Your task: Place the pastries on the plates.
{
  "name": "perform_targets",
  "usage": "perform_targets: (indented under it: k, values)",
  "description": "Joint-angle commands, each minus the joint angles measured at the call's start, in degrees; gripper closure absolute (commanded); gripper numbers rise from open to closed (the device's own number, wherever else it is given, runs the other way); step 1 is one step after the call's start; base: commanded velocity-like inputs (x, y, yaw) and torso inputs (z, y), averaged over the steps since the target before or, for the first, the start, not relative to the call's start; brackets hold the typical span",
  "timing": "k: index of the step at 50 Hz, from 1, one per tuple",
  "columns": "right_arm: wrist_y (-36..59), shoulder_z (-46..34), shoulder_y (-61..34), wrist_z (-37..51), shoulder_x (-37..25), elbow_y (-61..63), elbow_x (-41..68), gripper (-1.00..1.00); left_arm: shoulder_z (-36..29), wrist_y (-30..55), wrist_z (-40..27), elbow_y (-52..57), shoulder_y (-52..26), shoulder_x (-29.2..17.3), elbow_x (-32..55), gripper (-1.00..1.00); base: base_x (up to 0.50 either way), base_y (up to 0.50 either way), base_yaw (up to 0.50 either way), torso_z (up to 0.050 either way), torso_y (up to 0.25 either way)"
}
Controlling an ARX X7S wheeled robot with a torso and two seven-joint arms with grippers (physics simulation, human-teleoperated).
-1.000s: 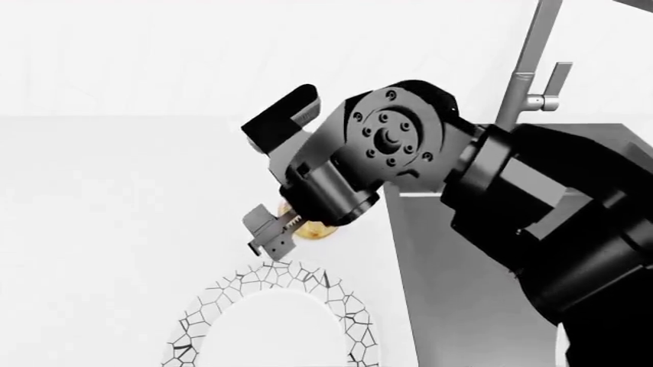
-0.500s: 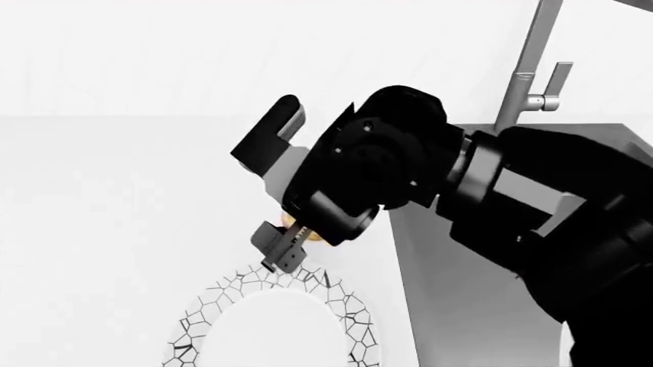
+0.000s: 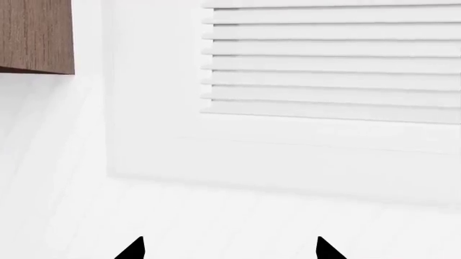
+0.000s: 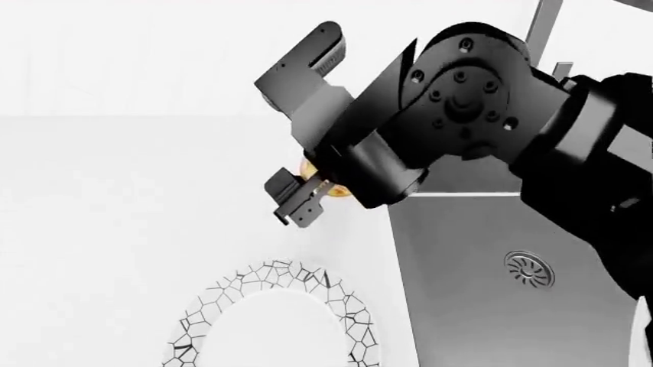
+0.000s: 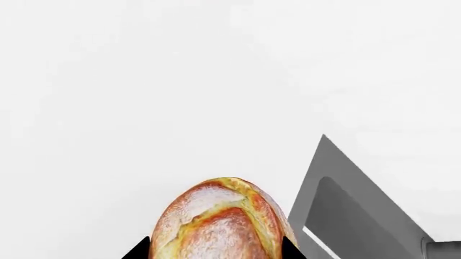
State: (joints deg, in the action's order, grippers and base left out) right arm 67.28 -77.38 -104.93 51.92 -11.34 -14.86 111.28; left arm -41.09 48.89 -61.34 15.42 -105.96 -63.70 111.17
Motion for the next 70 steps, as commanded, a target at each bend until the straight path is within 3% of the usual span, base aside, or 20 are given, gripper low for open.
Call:
perform_targets:
  k: [1,16,35,48,70]
  values:
    - [0.19,2.21,-5.93,5.0,-2.4,1.83,3.93,1.0,0.05,0.44,-0.21,-0.18,-0.43,0.28,0.1,-1.0,0.0,0.0,0.0,0.0,0.0]
    - [1.02,2.98,-10.82,10.69,-3.37,6.2,12.73,1.0,0.21,0.75,-0.42,-0.38,-0.74,0.37,0.29,-1.0,0.0,0.0,0.0,0.0,0.0]
    - [-4.38,1.73,-13.6,22.13,-6.94,24.4,29.84,1.0,0.5,1.02,-0.84,-0.1,-0.81,0.03,0.95,-1.0,0.0,0.0,0.0,0.0,0.0]
    - [-8.15,2.9,-15.29,24.47,-8.21,32.37,35.17,1.0,0.45,0.95,-1.03,0.08,-0.49,0.35,0.84,-1.0,0.0,0.0,0.0,0.0,0.0]
    - [-14.98,1.3,-13.33,26.58,-4.8,41.38,39.19,1.0,0.3,1.66,-1.25,-0.02,-0.61,0.78,0.52,-1.0,0.0,0.0,0.0,0.0,0.0]
